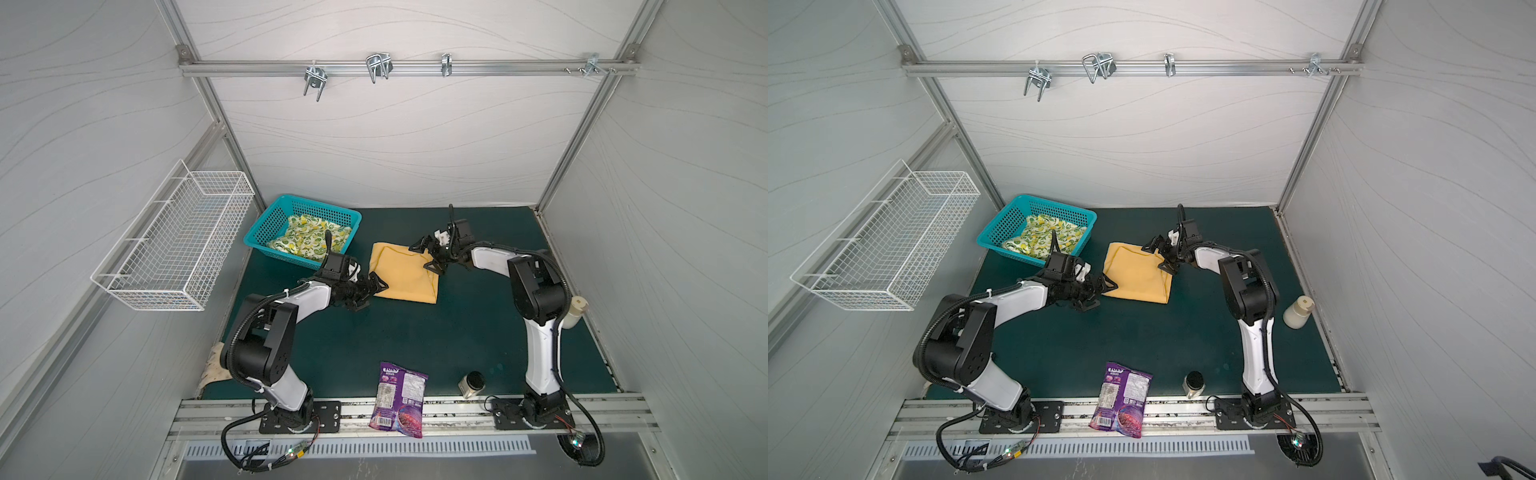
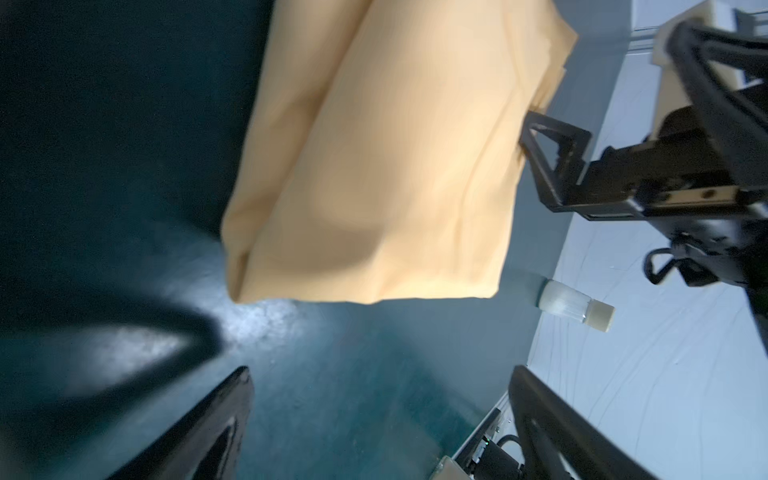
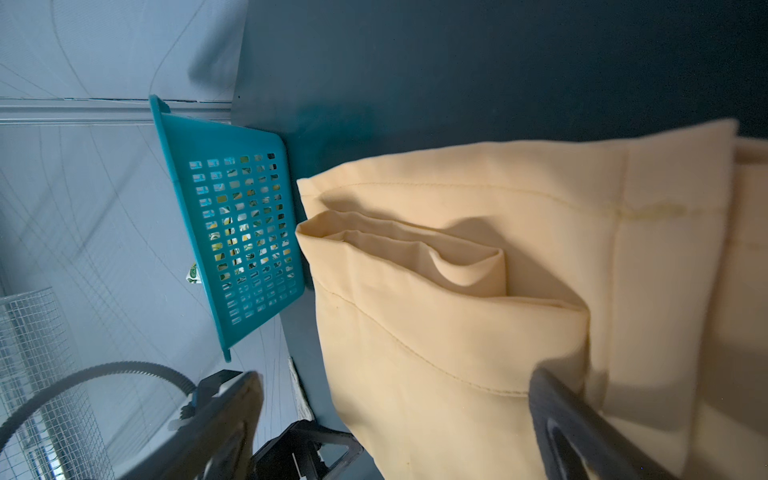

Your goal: Fold and stack the skirts

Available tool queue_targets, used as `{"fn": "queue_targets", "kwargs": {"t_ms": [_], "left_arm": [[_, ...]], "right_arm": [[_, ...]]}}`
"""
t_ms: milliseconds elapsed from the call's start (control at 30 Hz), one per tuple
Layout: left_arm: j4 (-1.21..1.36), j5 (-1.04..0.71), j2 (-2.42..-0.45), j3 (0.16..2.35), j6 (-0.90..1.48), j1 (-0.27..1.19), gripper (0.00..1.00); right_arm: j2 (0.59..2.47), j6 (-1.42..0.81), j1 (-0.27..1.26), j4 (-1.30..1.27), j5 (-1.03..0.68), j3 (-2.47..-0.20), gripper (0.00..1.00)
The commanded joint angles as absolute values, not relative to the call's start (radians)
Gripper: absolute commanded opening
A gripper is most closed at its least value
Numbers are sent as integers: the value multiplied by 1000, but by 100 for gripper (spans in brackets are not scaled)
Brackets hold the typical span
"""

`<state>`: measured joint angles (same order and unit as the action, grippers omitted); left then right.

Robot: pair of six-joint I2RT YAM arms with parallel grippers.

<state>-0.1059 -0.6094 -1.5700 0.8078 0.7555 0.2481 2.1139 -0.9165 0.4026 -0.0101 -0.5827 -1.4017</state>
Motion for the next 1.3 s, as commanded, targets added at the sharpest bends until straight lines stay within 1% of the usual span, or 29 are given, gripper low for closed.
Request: {"fn": "queue_targets", "kwargs": {"t_ms": [0,100,200,567,667,900,1267], "left_arm": [[-98,-666,-1490,860,797,245,97],[-80,-669,-1449,873,821,247,97],[-53,-660,-1459,885,826,247,98],[130,-744,-1722,963,867,247,98],[132,-735,-1764,961,860,245,98],[49,-665,-1804,927,777,235,98],[89,-654,-1836,851,768,218,98]], "right_arm": [[2011,-920,410,-3,-607,-1392,99],[1957,-905,410,10,-607,-1388,99],[1909,-880,410,40,-597,-1379,99],[1765,-699,407,214,-487,-1304,99],[1749,-663,404,240,-467,-1269,99],[1732,-630,391,234,-455,-1178,99],[1706,-572,387,278,-375,-1109,99]]}}
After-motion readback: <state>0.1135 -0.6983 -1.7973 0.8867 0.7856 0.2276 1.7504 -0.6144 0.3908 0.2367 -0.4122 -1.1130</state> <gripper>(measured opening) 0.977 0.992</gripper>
